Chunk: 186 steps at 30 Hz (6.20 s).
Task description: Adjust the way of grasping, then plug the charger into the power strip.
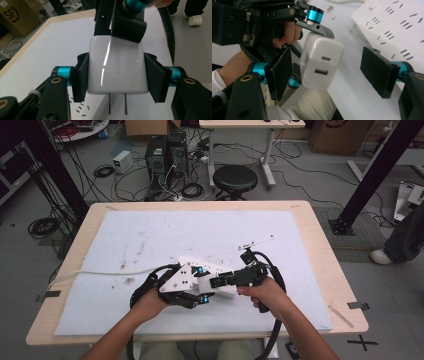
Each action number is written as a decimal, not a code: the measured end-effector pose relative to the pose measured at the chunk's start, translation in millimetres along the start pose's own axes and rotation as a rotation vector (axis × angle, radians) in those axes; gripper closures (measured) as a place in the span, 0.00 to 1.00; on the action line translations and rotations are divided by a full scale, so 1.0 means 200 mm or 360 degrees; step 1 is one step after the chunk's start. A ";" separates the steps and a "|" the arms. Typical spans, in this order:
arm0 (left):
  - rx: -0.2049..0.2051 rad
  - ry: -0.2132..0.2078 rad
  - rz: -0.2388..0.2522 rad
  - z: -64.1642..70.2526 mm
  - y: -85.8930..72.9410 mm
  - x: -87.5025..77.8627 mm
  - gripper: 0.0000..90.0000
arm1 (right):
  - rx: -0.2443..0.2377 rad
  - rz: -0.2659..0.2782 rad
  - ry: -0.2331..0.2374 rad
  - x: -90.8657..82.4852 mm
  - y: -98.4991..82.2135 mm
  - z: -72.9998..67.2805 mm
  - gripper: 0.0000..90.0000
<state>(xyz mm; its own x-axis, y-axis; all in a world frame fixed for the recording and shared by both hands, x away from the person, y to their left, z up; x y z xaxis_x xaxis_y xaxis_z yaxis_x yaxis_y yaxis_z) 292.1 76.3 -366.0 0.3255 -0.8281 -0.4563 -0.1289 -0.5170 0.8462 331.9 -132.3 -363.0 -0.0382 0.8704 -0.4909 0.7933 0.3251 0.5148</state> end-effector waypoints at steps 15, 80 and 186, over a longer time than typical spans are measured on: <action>-0.0019 0.0015 -0.0013 0.00 -0.01 0.01 0.45 | 0.0117 -0.0048 0.0151 0.07 0.00 0.03 0.67; -0.0862 0.0625 0.0112 -0.08 -0.43 -0.51 0.26 | -0.0406 0.0141 -0.0812 -0.50 -0.14 0.13 0.70; -0.0995 0.0718 0.0133 -0.09 -0.70 -0.61 0.26 | -0.0965 -0.1275 -0.1045 0.36 0.39 0.17 0.71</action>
<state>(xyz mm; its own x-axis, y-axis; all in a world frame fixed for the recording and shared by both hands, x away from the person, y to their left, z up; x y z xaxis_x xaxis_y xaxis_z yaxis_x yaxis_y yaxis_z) 286.8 254.2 -424.1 0.7054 -0.6211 -0.3415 0.3393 -0.1272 0.9321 412.0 -56.2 -381.5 0.0672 0.0438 -0.9968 0.2636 0.9628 0.0601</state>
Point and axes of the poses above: each handheld gripper's, and its own axes: x roughly forward along the jaws, y roughly out of its top, z roughly to its right, the point moved 2 cm from there along x, roughly forward along the jaws, and after that the axes turned 1 degree about y, right-handed, at the moved point
